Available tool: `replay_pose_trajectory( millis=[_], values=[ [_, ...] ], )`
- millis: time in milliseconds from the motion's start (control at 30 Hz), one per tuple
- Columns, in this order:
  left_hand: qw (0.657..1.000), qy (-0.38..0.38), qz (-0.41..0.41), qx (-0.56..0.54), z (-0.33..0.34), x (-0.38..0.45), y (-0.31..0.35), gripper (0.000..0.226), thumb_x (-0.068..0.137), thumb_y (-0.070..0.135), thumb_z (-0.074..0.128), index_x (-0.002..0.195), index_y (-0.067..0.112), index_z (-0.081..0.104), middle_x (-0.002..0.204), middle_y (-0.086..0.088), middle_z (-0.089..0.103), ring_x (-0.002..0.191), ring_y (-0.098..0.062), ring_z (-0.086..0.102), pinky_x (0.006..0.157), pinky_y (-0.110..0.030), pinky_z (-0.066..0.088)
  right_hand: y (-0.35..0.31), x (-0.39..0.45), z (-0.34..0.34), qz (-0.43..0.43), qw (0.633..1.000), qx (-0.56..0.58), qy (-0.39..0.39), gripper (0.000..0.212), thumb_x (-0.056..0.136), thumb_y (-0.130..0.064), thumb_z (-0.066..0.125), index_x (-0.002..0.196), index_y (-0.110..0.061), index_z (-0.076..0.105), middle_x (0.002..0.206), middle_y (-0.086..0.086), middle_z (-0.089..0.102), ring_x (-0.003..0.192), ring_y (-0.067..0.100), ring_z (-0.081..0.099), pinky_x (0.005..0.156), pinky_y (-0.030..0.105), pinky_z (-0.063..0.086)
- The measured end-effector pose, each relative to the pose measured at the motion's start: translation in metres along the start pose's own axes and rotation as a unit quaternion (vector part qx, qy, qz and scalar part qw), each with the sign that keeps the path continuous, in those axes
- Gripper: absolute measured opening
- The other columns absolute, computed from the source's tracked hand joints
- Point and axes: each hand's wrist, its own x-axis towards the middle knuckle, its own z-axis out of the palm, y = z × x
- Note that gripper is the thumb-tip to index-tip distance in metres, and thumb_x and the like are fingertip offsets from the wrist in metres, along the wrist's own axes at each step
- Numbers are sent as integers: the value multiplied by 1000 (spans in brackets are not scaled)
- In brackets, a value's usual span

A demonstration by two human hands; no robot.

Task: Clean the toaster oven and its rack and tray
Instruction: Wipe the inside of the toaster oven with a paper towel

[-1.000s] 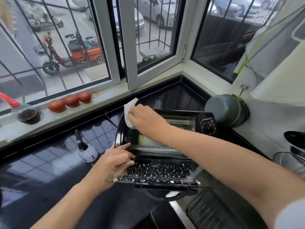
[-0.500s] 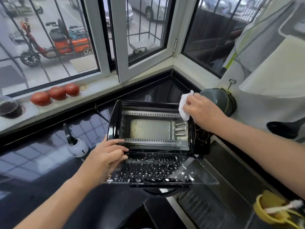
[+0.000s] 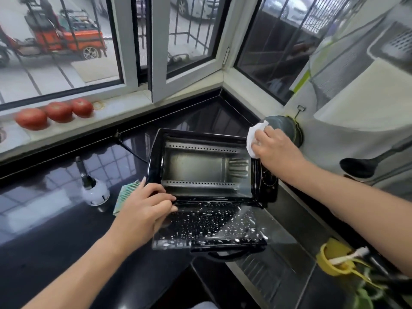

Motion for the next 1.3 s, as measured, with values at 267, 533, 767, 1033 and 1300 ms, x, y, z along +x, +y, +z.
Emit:
replay_pose_trajectory(
  millis=[267,533,767,1033,1300],
  values=[
    [999,16,-17,-32,1,11,-13,36,104,34,51,76,16,63,85,13,72,95,-25,63,96,-60,51,-47,-53,-12,-114,984,86,-108,31,80,-2,41,106,-10,56,113,16,52,87,28,48,70,41,45],
    [999,8,48,-11,3,1,-17,23,98,27,53,79,19,64,94,12,73,97,-24,62,101,-72,43,-25,-43,-22,-247,962,89,-75,22,87,-8,47,103,-12,61,99,7,54,87,27,53,68,40,48],
    [996,-6,91,15,3,-2,-19,27,100,20,56,80,14,72,106,4,76,103,-30,65,95,-69,48,14,6,-6,-85,996,6,-3,25,83,4,46,100,-2,63,103,21,54,89,33,51,71,46,43],
    [999,-11,43,6,1,-1,-8,20,97,16,68,77,12,68,107,3,76,103,-29,66,87,-51,55,-52,-74,1,-126,976,177,-1,20,76,0,57,90,-12,64,87,7,51,77,26,45,69,39,40],
    [996,2,-62,-69,17,-10,-3,43,107,38,51,90,7,77,110,9,71,107,-22,62,90,-52,55,-56,-72,-29,73,920,302,-240,14,86,-17,62,96,-22,70,102,5,57,80,18,43,68,35,44]
  ],
)
